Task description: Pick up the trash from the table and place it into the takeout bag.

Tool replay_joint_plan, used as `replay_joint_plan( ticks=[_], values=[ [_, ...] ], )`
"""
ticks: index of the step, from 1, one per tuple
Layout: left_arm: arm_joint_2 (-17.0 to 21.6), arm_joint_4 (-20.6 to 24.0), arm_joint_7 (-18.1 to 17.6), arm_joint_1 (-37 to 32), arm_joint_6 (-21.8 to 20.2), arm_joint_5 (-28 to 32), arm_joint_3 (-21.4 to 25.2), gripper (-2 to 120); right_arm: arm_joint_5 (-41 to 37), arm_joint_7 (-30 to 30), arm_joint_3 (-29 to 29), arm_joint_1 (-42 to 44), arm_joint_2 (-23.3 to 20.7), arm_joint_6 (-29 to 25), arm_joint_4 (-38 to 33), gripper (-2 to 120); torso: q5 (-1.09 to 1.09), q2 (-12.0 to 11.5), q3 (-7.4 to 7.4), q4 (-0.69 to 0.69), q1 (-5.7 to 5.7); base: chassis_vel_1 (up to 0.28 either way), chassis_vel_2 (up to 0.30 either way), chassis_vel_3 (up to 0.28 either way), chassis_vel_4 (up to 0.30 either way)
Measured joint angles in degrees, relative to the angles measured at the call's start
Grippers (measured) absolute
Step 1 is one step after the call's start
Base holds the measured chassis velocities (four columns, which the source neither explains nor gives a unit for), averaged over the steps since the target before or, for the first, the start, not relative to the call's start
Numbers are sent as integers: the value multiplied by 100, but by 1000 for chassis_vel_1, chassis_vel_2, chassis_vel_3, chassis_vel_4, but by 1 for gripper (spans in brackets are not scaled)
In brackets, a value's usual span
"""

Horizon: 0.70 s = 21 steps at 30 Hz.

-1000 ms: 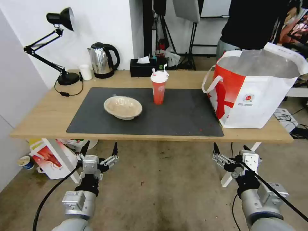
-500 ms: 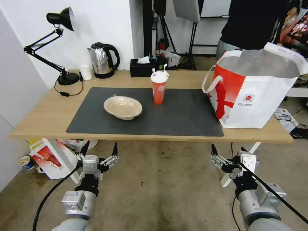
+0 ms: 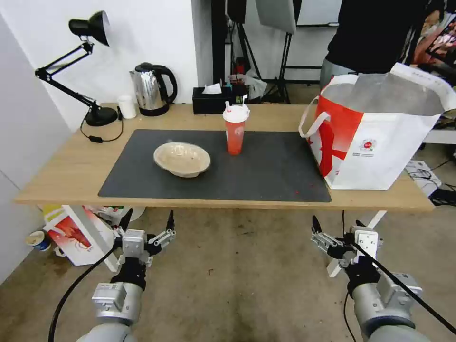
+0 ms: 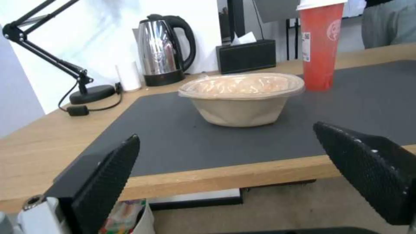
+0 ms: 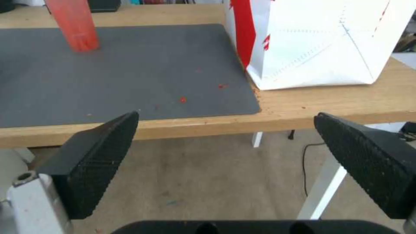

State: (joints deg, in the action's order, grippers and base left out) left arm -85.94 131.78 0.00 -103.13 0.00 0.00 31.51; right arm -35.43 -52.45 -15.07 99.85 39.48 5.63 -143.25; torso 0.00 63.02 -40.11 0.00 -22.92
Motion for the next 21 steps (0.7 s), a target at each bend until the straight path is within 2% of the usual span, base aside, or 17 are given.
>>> replay_joint_plan(
  ticks=[14, 19, 21],
  values=[
    [0, 0, 0, 0, 0, 0, 0, 100, 10, 21, -20, -12, -28, 23, 1, 100, 0, 0, 0, 0, 0, 0, 0, 0, 0],
    [0, 0, 0, 0, 0, 0, 0, 100, 154, 393, -60, -70, -54, -280, 1, 100, 0, 0, 0, -1, 0, 0, 0, 0, 0],
    [0, 0, 0, 0, 0, 0, 0, 100, 263, 847, -82, -187, -108, -520, 1, 100, 0, 0, 0, 0, 0, 0, 0, 0, 0]
  ],
)
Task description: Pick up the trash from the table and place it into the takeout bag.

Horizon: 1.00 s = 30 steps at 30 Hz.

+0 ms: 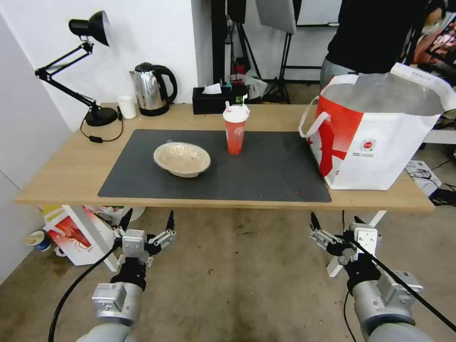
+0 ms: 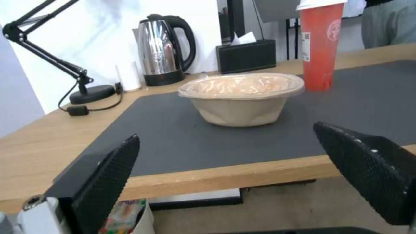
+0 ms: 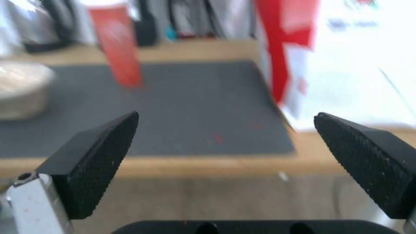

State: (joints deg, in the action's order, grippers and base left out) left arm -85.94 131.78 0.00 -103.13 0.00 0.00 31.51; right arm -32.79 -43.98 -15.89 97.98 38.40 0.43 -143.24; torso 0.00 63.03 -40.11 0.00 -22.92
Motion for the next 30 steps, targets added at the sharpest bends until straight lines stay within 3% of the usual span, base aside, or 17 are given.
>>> replay_joint_plan(
  ticks=[7, 15, 20, 21, 24, 30],
  values=[
    [0, 0, 0, 0, 0, 0, 0, 100, -22, 1164, -87, -525, -180, -453, 0, 100, 0, 0, 0, 1, 0, 0, 0, 0, 0],
    [0, 0, 0, 0, 0, 0, 0, 100, -41, 1846, 5, -931, -228, -815, 0, 100, 0, 0, 0, -1, 0, 0, 0, 0, 0],
    [0, 0, 1, 0, 0, 0, -1, 100, -1107, 2879, 323, -2175, -363, -1079, 76, 100, 1, 0, 0, -1, 0, 0, 0, 0, 0],
    [0, 0, 1, 0, 0, 0, -1, 100, -1107, 2879, 323, -2175, -363, -1079, 76, 100, 1, 0, 0, -1, 0, 0, 0, 0, 0],
    [-1, 0, 0, 0, 0, 0, 0, 100, -2066, 3434, 539, -3082, -478, -914, 500, 100, -1, -1, -1, 1, 0, 0, 0, 0, 0],
    [0, 0, 0, 0, 0, 0, 0, 100, -2729, 3567, 1159, -4291, -565, -562, 985, 100, 0, 0, 0, 0, 0, 0, 0, 0, 0]
  ],
)
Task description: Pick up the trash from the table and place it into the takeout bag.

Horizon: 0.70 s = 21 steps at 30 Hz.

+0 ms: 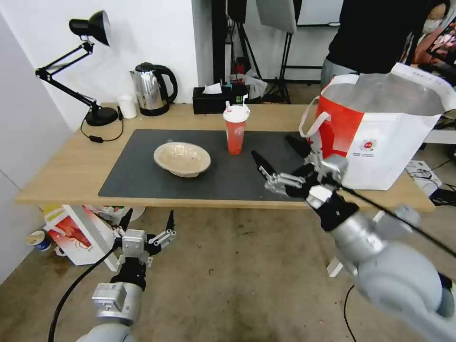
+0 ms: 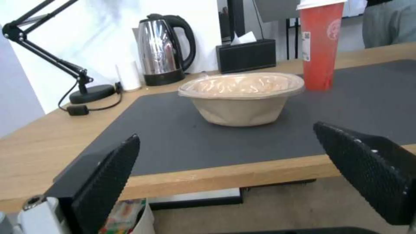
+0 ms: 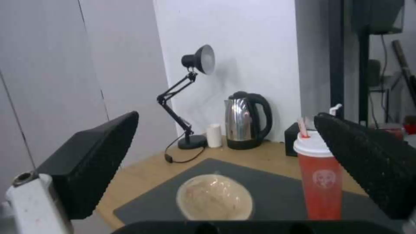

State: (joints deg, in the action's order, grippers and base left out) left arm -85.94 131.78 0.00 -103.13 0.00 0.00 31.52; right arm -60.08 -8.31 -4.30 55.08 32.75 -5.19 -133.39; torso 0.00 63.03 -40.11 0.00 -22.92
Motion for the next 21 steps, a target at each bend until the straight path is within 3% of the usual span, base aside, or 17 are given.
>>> replay_joint_plan(
  ticks=[10, 16, 21],
  values=[
    [-1, 0, 0, 0, 0, 0, 0, 100, -515, -214, 1457, -2330, 342, 713, 1006, 100, 1, -1, 0, 1, 0, 0, 0, 0, 0],
    [0, 0, 0, 0, 0, 0, 0, 100, -723, -901, 1764, -3018, 505, 1726, 1369, 100, 1, -1, 0, 0, 0, 0, 0, 0, 0],
    [0, 0, 0, 0, 0, 0, 0, 100, -770, -1434, 1838, -3224, 600, 2070, 1521, 100, -1, -1, 0, 0, 0, 0, 0, 0, 0]
  ],
)
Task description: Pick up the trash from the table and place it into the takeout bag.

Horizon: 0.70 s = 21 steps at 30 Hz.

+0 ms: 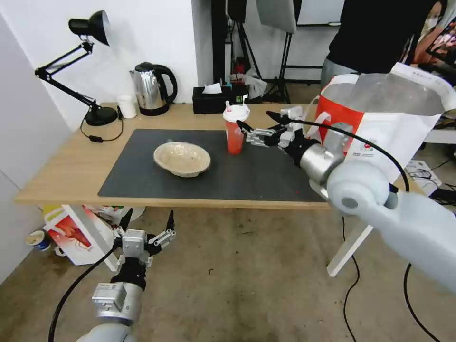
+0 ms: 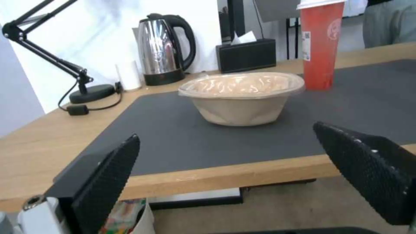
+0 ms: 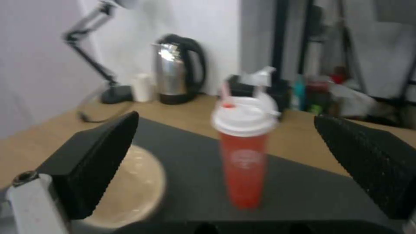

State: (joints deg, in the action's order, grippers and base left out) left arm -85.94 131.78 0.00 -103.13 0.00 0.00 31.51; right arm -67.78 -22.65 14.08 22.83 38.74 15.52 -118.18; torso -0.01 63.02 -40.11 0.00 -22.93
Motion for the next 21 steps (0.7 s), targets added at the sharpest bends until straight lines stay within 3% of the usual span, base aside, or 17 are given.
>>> replay_joint_plan(
  ticks=[6, 21],
  values=[
    [0, 0, 0, 0, 0, 0, 0, 100, -253, -441, 24, -163, 16, 437, 181, 100, 1, 0, 0, -1, 0, 0, 0, 0, 0],
    [0, 0, 0, 0, 0, 0, 0, 100, -560, -319, 491, -826, 608, 864, 1019, 100, 2, 1, 1, 1, 0, 0, 0, 0, 0]
  ],
)
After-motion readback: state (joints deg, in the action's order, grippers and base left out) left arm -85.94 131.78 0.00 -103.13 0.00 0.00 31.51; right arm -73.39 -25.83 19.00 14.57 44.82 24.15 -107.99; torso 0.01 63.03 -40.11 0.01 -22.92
